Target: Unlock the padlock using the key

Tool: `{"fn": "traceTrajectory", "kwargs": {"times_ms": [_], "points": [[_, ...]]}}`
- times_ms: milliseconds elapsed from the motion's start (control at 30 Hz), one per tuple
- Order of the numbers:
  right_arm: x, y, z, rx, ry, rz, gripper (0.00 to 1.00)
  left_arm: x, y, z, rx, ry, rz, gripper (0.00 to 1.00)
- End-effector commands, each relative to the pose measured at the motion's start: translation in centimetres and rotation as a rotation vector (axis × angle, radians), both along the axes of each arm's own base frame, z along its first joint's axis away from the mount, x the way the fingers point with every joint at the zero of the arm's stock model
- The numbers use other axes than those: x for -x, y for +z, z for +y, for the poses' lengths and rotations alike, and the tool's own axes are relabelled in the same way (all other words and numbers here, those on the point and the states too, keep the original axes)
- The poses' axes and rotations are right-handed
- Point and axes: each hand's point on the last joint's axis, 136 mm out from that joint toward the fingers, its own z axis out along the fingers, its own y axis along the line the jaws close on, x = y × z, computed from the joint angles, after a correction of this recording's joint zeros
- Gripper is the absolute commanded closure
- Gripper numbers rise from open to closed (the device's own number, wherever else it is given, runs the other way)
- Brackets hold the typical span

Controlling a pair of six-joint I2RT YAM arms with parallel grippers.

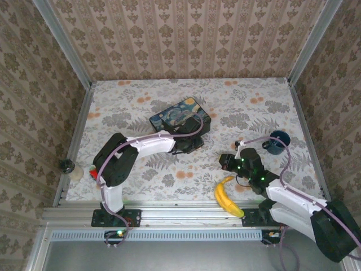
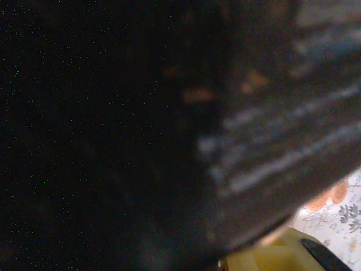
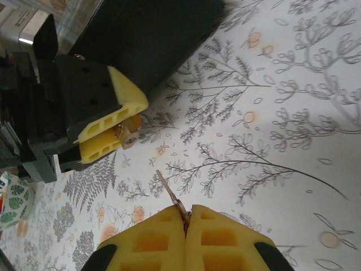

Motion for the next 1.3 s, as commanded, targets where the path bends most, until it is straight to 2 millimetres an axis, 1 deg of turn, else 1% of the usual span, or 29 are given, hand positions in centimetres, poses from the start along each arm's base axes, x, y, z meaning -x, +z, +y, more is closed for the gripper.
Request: {"fn": "traceTrajectory", "kwargs": {"times_ms": [0, 167, 333, 433, 567, 600, 633, 967, 1267], "points": [[-1.4, 1.6, 0.8, 0.009, -0.007, -0.133, 1.00, -0.7, 3.1, -1.9, 0.194, 0.069, 0.002, 1.00], [-2.3, 1.2, 1.5, 0.031, -0.009, -0.151, 1.00, -0.8, 2.5, -1.5, 0.215, 0.120, 0.016, 1.00], [-3.0, -0.1, 2.4, 0.039, -0.015, -0.123, 1.00, -0.8, 2.0, -1.8, 0.247, 0.147, 0.036, 1.00], [-3.3, -0.6, 3.2, 0.025, -0.008, -0.119, 1.00, -0.8, 1.9, -1.9, 0.259, 0.155, 0.041, 1.00], [-3.8, -0.7, 4.3, 0.022, 0.001, -0.129, 1.00, -0.9, 1.7, -1.9, 0.274, 0.165, 0.050, 1.00], [-3.9, -1.2, 4.4, 0.031, 0.001, -0.120, 1.00, -0.9, 1.5, -1.9, 0.276, 0.166, 0.055, 1.00], [-3.9, -1.3, 4.6, 0.031, 0.000, -0.123, 1.00, -0.9, 1.5, -2.0, 0.282, 0.166, 0.057, 1.00], [-4.8, -1.4, 4.2, 0.033, -0.066, -0.134, 1.00, -0.7, 0.8, -1.7, 0.293, 0.178, 0.074, 1.00], [-5.1, -1.2, 4.9, 0.023, -0.045, -0.137, 1.00, -0.7, 0.2, -1.9, 0.306, 0.182, 0.095, 1.00]]}}
